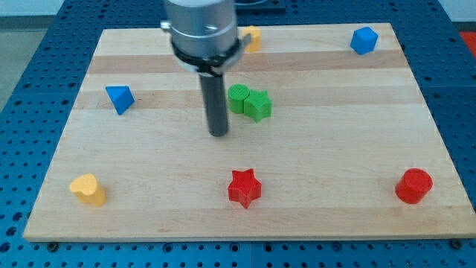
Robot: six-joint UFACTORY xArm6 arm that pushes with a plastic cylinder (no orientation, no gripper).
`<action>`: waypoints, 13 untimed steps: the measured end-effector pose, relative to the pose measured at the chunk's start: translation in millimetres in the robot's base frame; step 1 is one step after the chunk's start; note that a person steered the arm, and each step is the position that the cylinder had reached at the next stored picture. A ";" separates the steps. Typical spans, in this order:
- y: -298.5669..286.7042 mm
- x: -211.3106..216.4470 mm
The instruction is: Move the red circle closer to the red star
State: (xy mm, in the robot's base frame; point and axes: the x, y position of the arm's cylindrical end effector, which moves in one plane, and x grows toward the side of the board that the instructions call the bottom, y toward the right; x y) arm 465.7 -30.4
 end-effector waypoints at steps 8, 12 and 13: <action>318.2 111.9; 272.0 94.2; 253.4 94.2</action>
State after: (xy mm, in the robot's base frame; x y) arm 559.9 223.0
